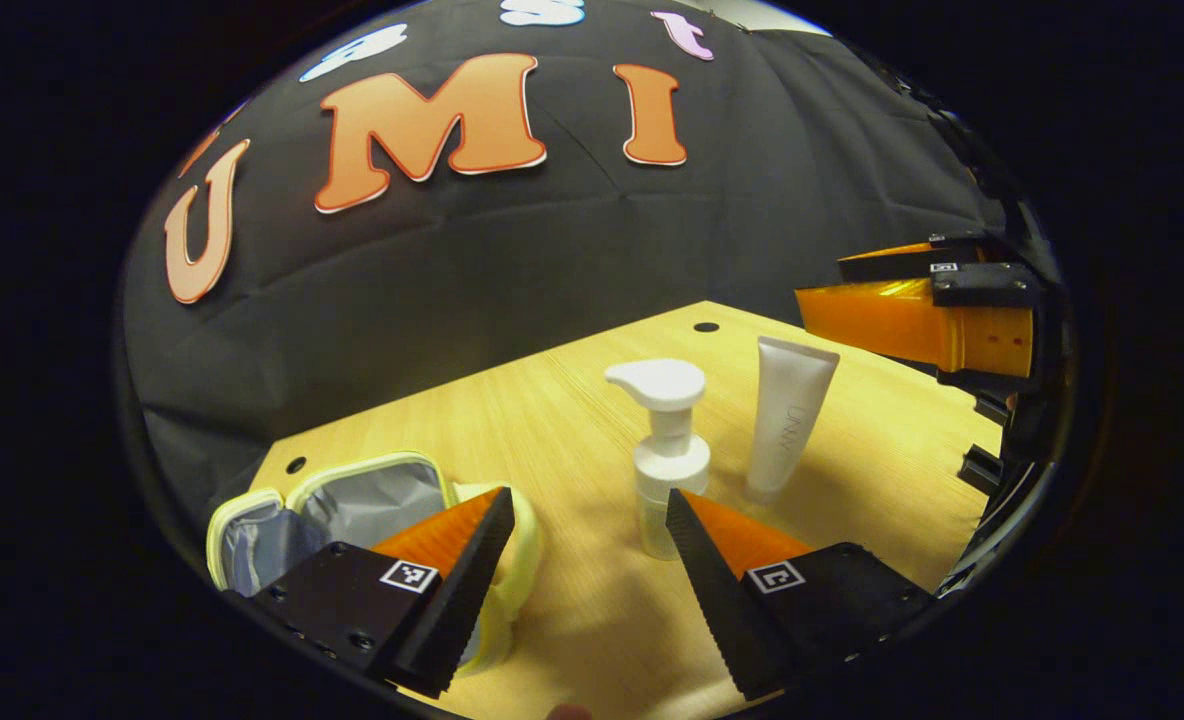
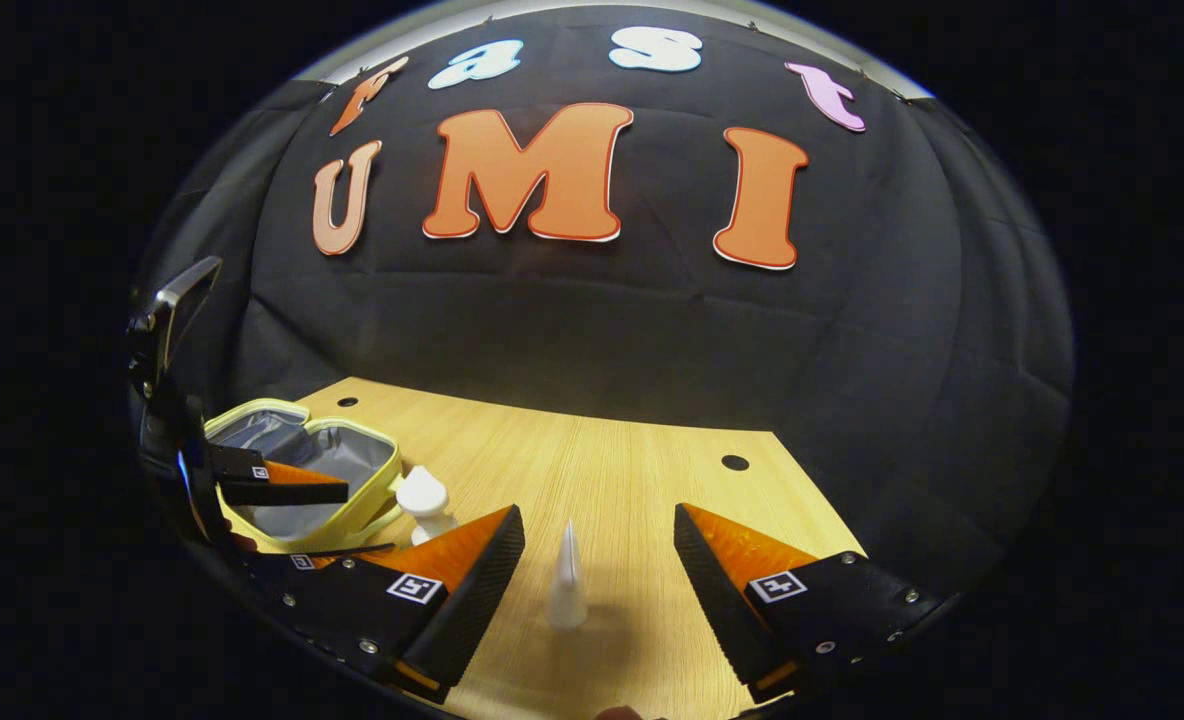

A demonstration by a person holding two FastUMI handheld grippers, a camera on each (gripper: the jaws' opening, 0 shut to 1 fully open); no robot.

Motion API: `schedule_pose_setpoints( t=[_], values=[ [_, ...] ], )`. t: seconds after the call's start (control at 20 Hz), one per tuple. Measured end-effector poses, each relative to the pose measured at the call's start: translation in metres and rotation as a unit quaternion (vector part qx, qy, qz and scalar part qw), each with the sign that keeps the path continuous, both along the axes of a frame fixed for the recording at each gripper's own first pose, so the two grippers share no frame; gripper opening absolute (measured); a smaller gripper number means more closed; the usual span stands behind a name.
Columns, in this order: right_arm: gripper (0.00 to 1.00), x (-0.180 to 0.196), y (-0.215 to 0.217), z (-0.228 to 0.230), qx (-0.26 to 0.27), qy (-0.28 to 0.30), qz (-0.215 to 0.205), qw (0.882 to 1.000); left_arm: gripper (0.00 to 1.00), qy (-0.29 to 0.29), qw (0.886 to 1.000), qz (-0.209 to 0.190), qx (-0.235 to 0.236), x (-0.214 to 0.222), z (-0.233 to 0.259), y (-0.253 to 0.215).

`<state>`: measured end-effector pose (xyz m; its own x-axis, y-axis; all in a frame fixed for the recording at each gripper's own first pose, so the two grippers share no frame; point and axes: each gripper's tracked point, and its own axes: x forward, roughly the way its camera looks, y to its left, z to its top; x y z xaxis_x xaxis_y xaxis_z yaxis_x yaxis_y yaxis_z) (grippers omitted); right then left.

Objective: First open the suitcase, pack the skin care products into it, and then close the suitcase.

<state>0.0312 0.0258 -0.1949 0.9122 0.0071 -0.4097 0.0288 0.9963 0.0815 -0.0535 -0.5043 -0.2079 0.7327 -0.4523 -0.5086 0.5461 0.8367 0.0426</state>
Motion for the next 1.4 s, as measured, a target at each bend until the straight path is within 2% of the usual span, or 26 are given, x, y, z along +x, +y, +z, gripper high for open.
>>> schedule_pose_setpoints(
  t=[0.15,0.35,0.6,0.65,0.7,0.85,1.05,1.4],
  values=[
    [0.96,-0.003,-0.005,-0.015,-0.001,0.012,0.010,1.000,0.96,0.018,1.000,-0.011,-0.005,0.000,-0.022,-0.026],
    [0.96,-0.007,-0.010,-0.029,-0.013,0.023,0.025,0.999,0.97,0.055,0.998,-0.006,-0.023,0.003,-0.073,-0.051],
    [0.96,-0.014,-0.007,-0.045,-0.008,0.042,0.041,0.998,0.96,0.057,0.997,0.002,-0.054,0.018,-0.087,-0.067],
    [0.96,-0.016,-0.005,-0.050,-0.006,0.046,0.045,0.998,0.86,0.054,0.996,0.005,-0.064,0.023,-0.083,-0.068],
    [0.96,-0.016,-0.002,-0.053,-0.001,0.049,0.049,0.998,0.84,0.057,0.996,0.007,-0.069,0.024,-0.083,-0.067],
    [0.96,-0.013,0.008,-0.060,0.006,0.057,0.056,0.997,0.63,0.065,0.996,0.006,-0.067,0.024,-0.083,-0.069],
    [0.96,-0.014,0.018,-0.070,0.012,0.066,0.069,0.995,0.61,0.068,0.996,0.018,-0.059,0.027,-0.069,-0.060],
    [0.96,-0.007,0.025,-0.097,0.020,0.077,0.083,0.993,0.62,0.037,0.995,0.048,-0.080,0.035,0.002,-0.029]
  ],
)
